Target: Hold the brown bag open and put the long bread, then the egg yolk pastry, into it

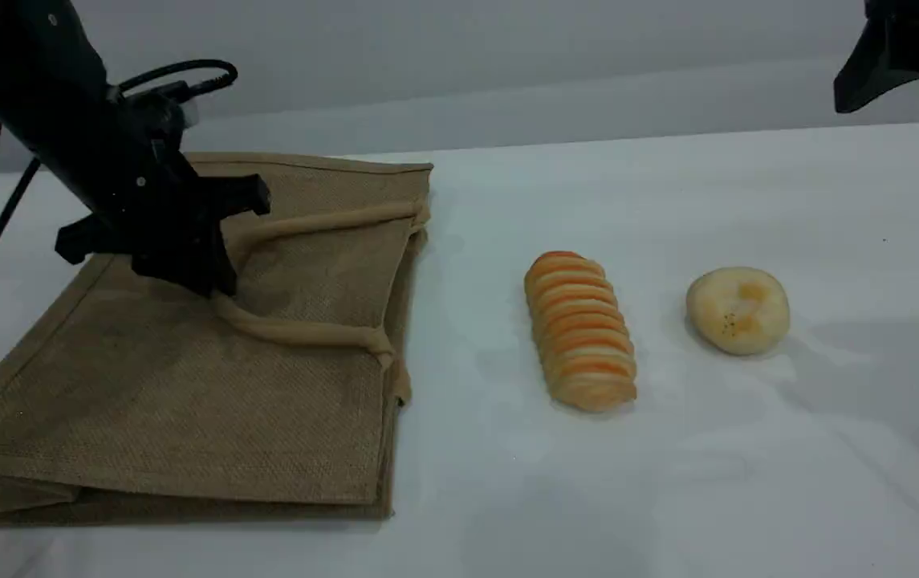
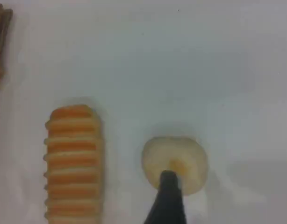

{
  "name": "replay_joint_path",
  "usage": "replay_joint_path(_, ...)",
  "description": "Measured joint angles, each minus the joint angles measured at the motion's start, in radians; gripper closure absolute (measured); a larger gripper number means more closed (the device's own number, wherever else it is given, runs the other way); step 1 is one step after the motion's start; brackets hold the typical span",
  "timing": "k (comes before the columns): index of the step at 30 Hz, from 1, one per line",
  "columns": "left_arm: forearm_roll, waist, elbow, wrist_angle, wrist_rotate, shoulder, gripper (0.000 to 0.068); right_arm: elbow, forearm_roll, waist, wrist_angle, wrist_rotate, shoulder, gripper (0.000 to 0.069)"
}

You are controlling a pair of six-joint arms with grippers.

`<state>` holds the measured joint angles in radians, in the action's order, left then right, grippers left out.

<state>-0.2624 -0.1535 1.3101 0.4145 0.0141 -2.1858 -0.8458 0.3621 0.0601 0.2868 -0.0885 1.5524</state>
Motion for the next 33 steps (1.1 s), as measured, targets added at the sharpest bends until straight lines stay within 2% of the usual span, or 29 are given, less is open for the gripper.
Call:
replay_joint_path(5,0.001,0.0,0.0,0.0,-0.006,-0.002,0.0572,0.0,0.002,0.0,0.007,0.0,0.0,0.0141)
replay_joint_path(12,0.001,0.001,0.0,-0.034,-0.007,-0.004,0.0375,0.0,0.002,0.0,0.017,0.0,0.0,0.0141)
replay_joint_path(14,0.001,0.001,0.0,-0.049,-0.007,-0.005,0.0358,0.0,0.002,0.0,0.024,0.0,0.0,0.0141)
replay_joint_path(28,0.0,0.001,0.002,-0.049,-0.006,-0.061,0.0384,0.0,0.002,0.0,0.04,0.0,0.0,0.0141)
replay_joint_path(31,-0.004,0.001,0.002,-0.034,-0.005,-0.061,0.0414,0.0,0.002,0.0,0.045,0.0,0.0,0.0141)
replay_joint_path(33,-0.006,0.001,0.002,-0.033,-0.003,-0.062,0.046,0.0,0.002,0.0,0.045,0.0,0.0,0.0141)
